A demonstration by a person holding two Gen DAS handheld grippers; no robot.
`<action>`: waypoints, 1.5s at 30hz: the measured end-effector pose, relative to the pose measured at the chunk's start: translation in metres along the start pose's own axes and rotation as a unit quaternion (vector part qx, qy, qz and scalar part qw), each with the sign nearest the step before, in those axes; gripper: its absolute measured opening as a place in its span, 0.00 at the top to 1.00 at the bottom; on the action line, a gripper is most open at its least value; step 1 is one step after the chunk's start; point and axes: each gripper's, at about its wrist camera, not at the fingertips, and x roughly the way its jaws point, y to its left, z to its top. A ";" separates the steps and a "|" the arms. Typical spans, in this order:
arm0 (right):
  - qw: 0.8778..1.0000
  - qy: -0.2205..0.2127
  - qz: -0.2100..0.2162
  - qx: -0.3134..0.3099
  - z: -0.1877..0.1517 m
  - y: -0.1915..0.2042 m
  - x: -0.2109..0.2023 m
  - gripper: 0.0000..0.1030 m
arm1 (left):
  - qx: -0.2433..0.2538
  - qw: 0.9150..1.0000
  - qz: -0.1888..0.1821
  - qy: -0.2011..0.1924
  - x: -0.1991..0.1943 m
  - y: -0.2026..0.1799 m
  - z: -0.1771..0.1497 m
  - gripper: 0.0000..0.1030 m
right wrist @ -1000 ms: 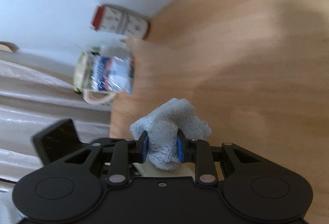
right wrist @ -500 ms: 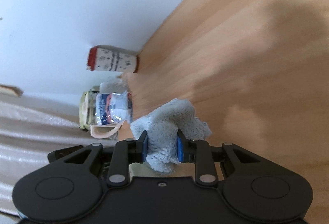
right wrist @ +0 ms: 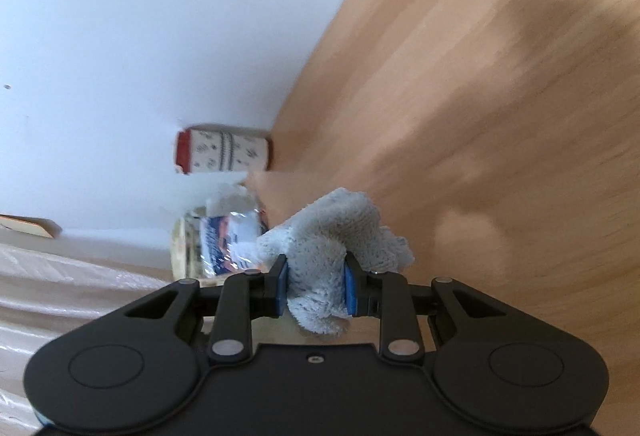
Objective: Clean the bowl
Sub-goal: 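Rub the towel over the bowl's outer wall while the left tool holds the rim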
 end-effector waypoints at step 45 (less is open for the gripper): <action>0.993 -0.096 0.007 0.068 -0.051 -0.031 -0.003 0.71 | -0.116 0.992 0.008 -0.054 -0.002 0.016 -0.004 0.84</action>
